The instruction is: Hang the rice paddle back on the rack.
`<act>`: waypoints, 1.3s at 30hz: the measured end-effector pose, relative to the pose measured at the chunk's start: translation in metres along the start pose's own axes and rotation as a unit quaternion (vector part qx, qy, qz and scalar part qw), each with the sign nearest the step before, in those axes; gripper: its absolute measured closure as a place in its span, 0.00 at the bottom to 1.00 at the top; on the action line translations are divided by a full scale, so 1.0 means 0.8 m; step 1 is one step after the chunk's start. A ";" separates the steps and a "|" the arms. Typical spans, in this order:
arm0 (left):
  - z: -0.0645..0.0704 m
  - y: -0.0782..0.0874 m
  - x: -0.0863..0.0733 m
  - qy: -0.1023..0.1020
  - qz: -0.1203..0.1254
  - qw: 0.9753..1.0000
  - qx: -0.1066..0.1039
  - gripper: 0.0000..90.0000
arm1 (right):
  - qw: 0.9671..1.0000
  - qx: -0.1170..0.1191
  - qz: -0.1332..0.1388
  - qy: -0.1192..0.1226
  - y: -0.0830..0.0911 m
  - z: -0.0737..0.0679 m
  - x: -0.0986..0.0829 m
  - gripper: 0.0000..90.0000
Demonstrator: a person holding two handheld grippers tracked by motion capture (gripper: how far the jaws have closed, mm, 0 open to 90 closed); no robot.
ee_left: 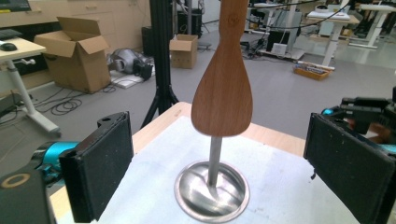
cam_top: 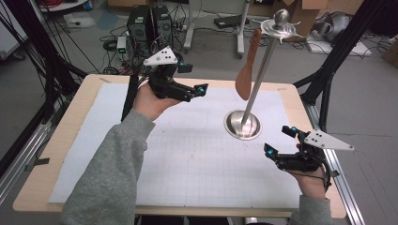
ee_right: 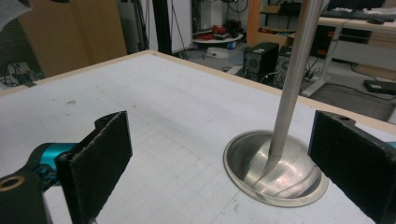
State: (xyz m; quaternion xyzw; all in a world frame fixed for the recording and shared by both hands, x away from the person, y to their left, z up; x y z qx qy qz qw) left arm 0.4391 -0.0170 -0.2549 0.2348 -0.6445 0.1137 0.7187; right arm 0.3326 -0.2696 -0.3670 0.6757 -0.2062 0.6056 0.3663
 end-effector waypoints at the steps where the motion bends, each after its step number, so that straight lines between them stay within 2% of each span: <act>1: -0.001 0.004 -0.003 0.001 0.002 1.000 0.001 0.10 | 1.000 0.000 -0.001 -0.002 -0.001 0.000 0.000 0.05; 4: -0.004 0.013 -0.009 0.003 0.001 1.000 0.008 0.10 | 1.000 0.000 -0.003 -0.003 -0.002 -0.001 -0.001 0.05; 8: -0.003 0.038 -0.024 -0.002 0.002 1.000 0.014 0.10 | 1.000 0.003 -0.001 -0.002 -0.004 -0.003 0.001 0.05; 12: -0.012 0.059 -0.038 -0.002 -0.001 1.000 0.030 0.10 | 1.000 0.004 -0.002 0.000 -0.008 -0.002 0.000 0.05; 15: -0.018 0.073 -0.048 0.013 -0.001 0.999 0.038 0.10 | 1.000 0.008 -0.005 0.000 -0.011 -0.004 0.000 0.05; 18: -0.022 0.081 -0.056 0.017 -0.004 0.999 0.044 0.10 | 1.000 0.009 -0.006 0.000 -0.013 -0.005 0.001 0.05; 21: -0.031 0.097 -0.070 0.026 -0.003 0.998 0.060 0.10 | 1.000 0.009 -0.008 -0.001 -0.016 -0.004 0.000 0.05; 24: -0.033 0.104 -0.078 0.030 -0.002 0.998 0.064 0.10 | 1.000 0.009 -0.006 0.001 -0.017 -0.003 0.000 0.05; 26: -0.035 0.115 -0.087 0.044 0.008 0.997 0.066 0.10 | 1.000 0.008 -0.005 -0.001 -0.017 -0.002 0.001 0.05; 30: -0.038 0.125 -0.099 0.046 0.004 0.996 0.076 0.10 | 1.000 0.009 -0.004 -0.002 -0.018 -0.001 0.001 0.05; 36: -0.046 0.145 -0.122 0.057 0.013 0.994 0.095 0.10 | 1.000 0.011 0.005 -0.008 -0.016 0.002 0.006 0.05; 39: -0.053 0.157 -0.141 0.062 0.011 0.992 0.111 0.10 | 1.000 0.008 0.008 -0.008 -0.015 0.006 0.006 0.05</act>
Point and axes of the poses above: each handheld gripper's, and its own axes: y roughly backward along the jaws, x roughly out of its top, z roughly to its right, the point moved 10 cm from there along -y, roughly forward along the jaws, and after that the axes turned 2 degrees about y, right-handed, at the moved point
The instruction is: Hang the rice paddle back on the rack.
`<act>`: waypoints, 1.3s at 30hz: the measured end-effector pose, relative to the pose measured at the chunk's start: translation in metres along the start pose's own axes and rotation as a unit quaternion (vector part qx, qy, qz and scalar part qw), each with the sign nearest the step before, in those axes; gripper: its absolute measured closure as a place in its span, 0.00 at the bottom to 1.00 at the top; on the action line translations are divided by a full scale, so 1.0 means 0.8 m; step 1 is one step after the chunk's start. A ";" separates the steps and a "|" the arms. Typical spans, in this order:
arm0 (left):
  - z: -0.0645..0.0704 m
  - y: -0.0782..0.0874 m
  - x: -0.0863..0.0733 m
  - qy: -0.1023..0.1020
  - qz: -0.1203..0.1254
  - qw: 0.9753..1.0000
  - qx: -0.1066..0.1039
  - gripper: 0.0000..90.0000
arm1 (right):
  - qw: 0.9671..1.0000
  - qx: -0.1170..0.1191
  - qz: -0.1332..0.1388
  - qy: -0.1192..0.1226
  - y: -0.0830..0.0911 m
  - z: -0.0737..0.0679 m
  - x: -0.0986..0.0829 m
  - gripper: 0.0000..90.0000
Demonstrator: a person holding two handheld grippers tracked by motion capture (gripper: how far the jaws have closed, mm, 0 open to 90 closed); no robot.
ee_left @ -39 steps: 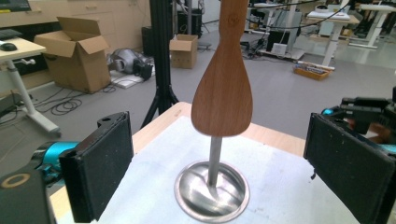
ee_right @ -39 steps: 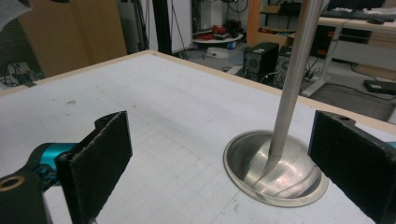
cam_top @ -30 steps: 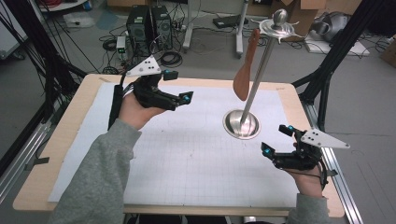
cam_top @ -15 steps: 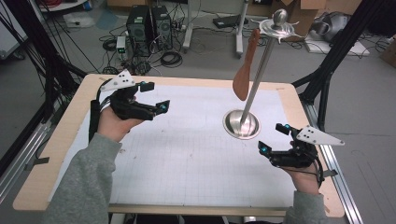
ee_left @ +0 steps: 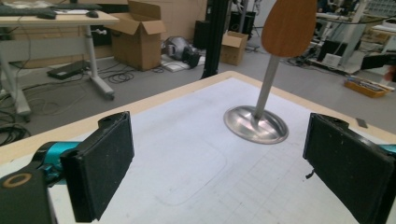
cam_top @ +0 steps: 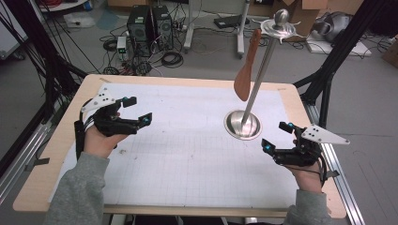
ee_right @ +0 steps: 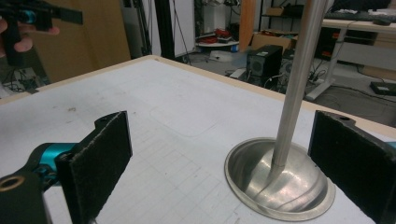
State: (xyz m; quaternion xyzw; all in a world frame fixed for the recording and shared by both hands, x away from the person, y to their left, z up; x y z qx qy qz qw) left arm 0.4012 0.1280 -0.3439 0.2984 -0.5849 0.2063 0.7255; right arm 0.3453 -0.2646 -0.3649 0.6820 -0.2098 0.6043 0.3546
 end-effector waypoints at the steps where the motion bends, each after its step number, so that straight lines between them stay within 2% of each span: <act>1: 0.000 0.000 0.000 0.000 0.000 1.000 0.000 0.10 | 1.000 0.000 0.000 0.000 0.000 0.000 0.000 0.05; 2: -0.007 0.005 -0.007 -0.002 -0.005 1.000 0.015 0.10 | 1.000 0.001 0.000 -0.002 0.000 0.001 0.000 0.05; 4: -0.010 0.011 -0.014 -0.003 -0.010 1.000 0.023 0.10 | 1.000 -0.001 0.001 -0.002 0.000 0.002 0.000 0.05; 11: -0.021 0.030 -0.033 0.000 -0.016 0.999 0.039 0.10 | 1.000 -0.003 0.002 -0.002 0.001 0.005 0.001 0.05; 19: -0.033 0.055 -0.049 -0.006 -0.019 0.998 0.060 0.10 | 1.000 -0.006 0.005 -0.003 0.002 0.008 0.002 0.05; 24: -0.044 0.078 -0.060 0.002 -0.019 0.997 0.079 0.10 | 1.000 -0.006 0.003 -0.004 0.000 0.009 0.002 0.05; 27: -0.046 0.085 -0.062 0.008 -0.013 0.996 0.082 0.10 | 1.000 -0.007 0.002 -0.004 -0.001 0.009 0.001 0.05; 33: -0.054 0.112 -0.068 0.018 -0.004 0.995 0.101 0.10 | 1.000 -0.008 -0.002 -0.005 -0.004 0.011 0.000 0.05; 39: -0.058 0.136 -0.068 0.016 0.002 0.993 0.115 0.10 | 1.000 -0.010 -0.002 -0.010 -0.003 0.015 -0.003 0.05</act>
Point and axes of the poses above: each handheld gripper's, and its own axes: y roughly backward along the jaws, x roughly out of its top, z roughly to its right, the point moved 10 cm from there along -y, roughly forward along the jaws, and after that the axes turned 2 degrees about y, right-handed, at the moved point
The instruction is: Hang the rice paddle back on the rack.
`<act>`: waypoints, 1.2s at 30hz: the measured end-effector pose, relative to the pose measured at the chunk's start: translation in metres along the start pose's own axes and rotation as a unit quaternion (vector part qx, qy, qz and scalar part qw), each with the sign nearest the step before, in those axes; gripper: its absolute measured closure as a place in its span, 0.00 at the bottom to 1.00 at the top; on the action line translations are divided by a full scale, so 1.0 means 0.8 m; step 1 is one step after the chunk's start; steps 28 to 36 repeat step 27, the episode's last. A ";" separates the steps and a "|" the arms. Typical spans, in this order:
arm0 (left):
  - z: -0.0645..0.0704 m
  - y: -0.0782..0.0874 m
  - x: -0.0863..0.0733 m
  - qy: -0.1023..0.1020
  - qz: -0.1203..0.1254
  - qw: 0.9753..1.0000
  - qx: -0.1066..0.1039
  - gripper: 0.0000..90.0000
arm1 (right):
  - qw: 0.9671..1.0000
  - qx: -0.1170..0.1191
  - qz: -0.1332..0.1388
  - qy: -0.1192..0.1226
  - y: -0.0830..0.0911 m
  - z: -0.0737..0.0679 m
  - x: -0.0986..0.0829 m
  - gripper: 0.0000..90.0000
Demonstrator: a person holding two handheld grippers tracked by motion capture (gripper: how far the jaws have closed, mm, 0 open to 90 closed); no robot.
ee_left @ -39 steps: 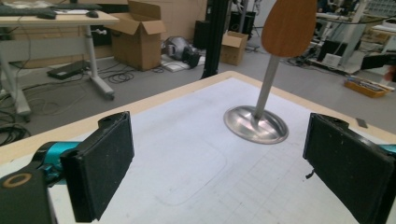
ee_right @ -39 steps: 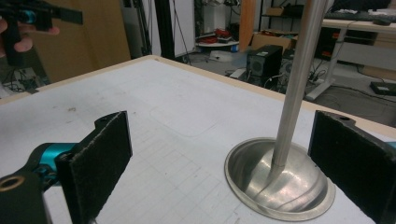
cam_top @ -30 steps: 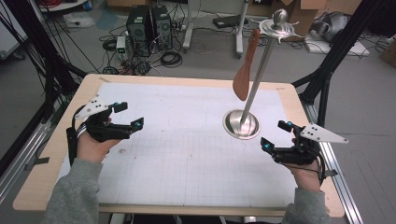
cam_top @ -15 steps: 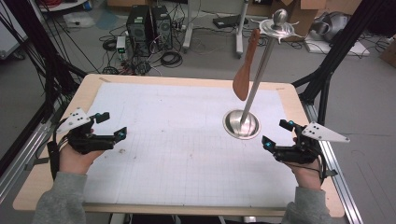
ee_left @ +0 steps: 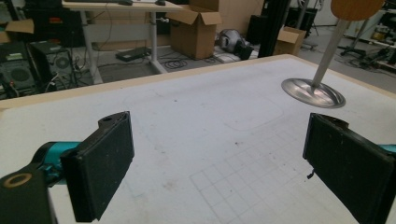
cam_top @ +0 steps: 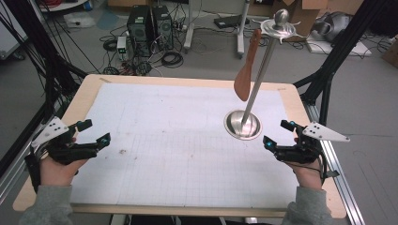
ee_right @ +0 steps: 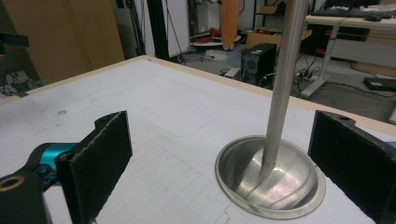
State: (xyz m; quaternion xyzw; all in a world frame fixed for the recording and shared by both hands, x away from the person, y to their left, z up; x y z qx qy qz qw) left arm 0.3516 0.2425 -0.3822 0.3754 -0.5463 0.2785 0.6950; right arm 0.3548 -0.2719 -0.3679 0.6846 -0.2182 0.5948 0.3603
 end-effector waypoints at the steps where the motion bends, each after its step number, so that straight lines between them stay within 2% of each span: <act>1: -0.006 0.008 0.000 0.001 0.001 1.000 0.009 0.10 | 1.000 -0.001 0.003 0.002 0.000 0.002 0.000 0.05; 5: -0.012 0.017 -0.003 0.007 0.003 1.000 0.017 0.10 | 1.000 0.000 0.003 0.000 0.002 0.001 0.000 0.05; 11: -0.021 0.032 -0.017 0.012 -0.002 0.999 0.030 0.10 | 1.000 -0.005 -0.001 -0.005 0.001 0.009 -0.005 0.05; 13: -0.021 0.035 -0.019 0.019 -0.004 0.999 0.028 0.10 | 1.000 -0.005 0.001 -0.004 0.000 0.010 -0.006 0.05; 15: -0.020 0.037 -0.021 0.017 -0.007 0.999 0.027 0.10 | 1.000 -0.003 0.000 -0.008 -0.001 0.010 -0.008 0.05; 23: -0.024 0.038 -0.028 0.011 -0.006 0.999 0.043 0.10 | 1.000 -0.006 -0.002 -0.010 -0.007 0.015 -0.011 0.05; 27: -0.023 0.036 -0.028 0.005 -0.007 0.999 0.045 0.10 | 1.000 -0.008 -0.001 -0.008 -0.008 0.015 -0.010 0.05; 36: -0.023 0.036 -0.028 0.005 -0.007 0.999 0.045 0.10 | 1.000 -0.008 -0.001 -0.008 -0.008 0.015 -0.010 0.05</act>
Point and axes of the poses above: each handheld gripper's, and its own axes: y roughly backward along the jaws, x roughly out of its top, z roughly to its right, the point moved 10 cm from there along -y, roughly forward along the jaws, and after that the axes turned 2 degrees about y, right-handed, at the moved point
